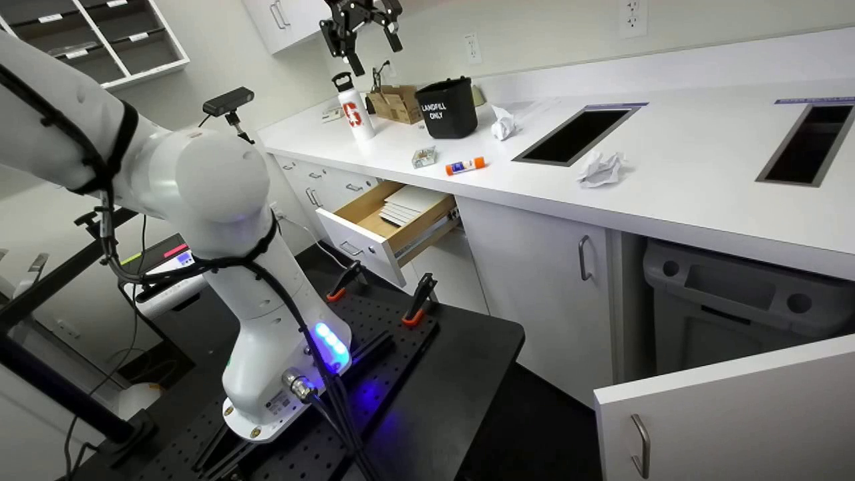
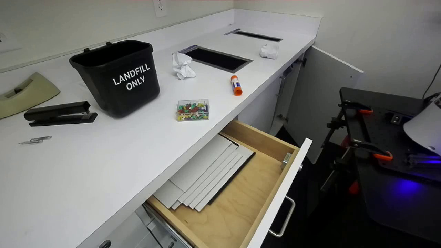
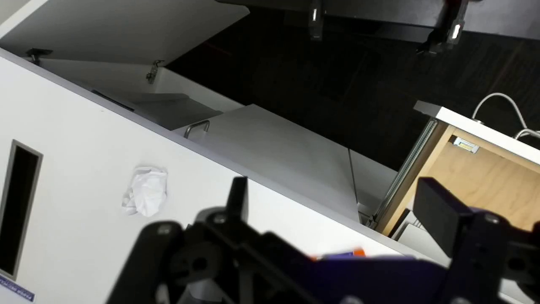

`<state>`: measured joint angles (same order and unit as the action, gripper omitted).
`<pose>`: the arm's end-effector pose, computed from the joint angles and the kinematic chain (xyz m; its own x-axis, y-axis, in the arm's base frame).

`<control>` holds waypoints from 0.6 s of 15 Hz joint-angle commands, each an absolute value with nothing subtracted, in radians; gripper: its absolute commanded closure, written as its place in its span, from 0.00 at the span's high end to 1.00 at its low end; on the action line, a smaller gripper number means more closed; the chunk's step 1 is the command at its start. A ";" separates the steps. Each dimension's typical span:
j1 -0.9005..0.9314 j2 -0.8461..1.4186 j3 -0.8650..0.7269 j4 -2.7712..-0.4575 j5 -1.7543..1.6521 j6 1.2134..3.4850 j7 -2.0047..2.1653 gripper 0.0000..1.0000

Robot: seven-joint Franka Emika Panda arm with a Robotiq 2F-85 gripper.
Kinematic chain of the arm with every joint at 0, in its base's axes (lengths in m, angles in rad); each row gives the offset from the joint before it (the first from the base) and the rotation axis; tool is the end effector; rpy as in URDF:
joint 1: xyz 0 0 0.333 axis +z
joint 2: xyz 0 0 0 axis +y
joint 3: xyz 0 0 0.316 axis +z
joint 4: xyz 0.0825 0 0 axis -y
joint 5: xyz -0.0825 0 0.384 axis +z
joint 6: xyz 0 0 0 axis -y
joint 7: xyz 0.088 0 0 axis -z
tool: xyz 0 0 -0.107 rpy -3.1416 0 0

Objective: Close the door of the cabinet on the right.

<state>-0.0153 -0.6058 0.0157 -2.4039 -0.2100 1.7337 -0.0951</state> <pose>0.3619 -0.0182 0.5232 0.9885 0.1234 -0.0880 0.1391 -0.9689 0.2044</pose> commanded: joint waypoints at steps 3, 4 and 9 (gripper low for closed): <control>-0.051 -0.615 -0.018 -2.415 -0.236 1.755 -0.027 1.00; -0.074 -0.620 -0.044 -2.426 -0.238 1.763 -0.005 1.00; -0.213 -0.595 -0.214 -2.476 -0.237 1.835 0.014 1.00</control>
